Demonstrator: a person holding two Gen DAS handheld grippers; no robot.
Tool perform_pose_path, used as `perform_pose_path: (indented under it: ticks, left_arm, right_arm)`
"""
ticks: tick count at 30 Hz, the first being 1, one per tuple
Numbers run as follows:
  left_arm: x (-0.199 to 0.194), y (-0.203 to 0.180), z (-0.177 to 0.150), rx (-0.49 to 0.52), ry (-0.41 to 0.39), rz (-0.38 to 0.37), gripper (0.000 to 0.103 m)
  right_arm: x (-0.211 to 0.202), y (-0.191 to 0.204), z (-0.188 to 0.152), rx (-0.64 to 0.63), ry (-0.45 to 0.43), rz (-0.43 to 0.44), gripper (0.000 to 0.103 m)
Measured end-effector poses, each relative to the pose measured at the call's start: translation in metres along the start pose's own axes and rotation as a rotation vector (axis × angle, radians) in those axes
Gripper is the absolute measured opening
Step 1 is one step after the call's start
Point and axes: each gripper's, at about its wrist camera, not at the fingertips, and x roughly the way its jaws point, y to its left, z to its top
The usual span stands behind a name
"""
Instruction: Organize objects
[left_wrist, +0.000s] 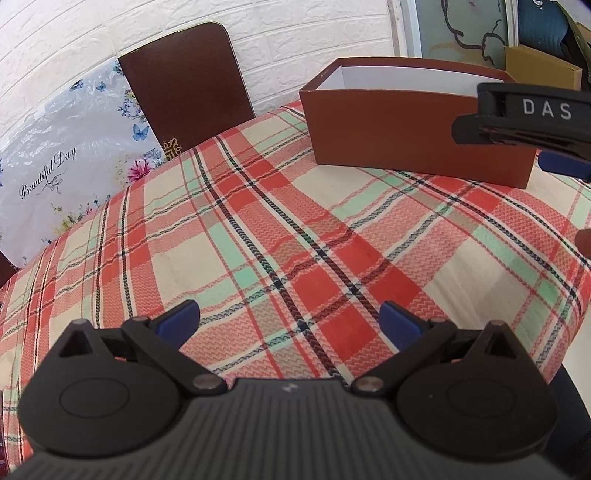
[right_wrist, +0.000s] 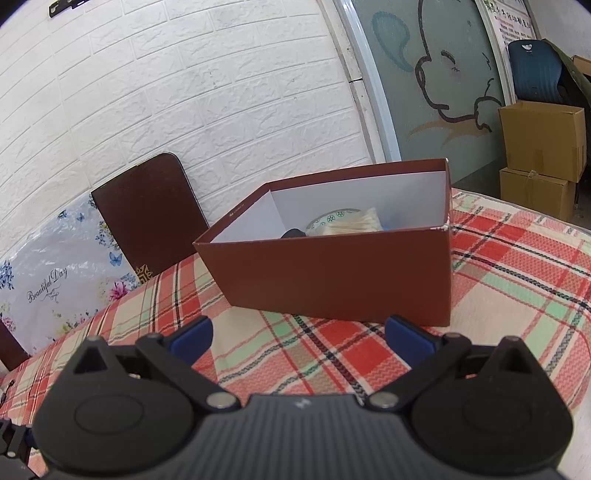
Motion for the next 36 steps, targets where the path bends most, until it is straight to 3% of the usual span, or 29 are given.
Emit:
perform_pose_path:
  ticks: [16, 36]
  left_arm:
    - [-0.0054, -0.0043, -0.0042, 0.032, -0.007, -0.008, 0.103]
    - [0.0005, -0.0071, -0.0071, 0.035, 0.044, -0.024, 0.103]
  right_arm:
    - [0.0003, -0.0022, -0.002, 0.013, 0.008, 0.0, 0.103]
    - [0.0042, -0.0019, -0.006, 0.018, 0.022, -0.002, 0.103]
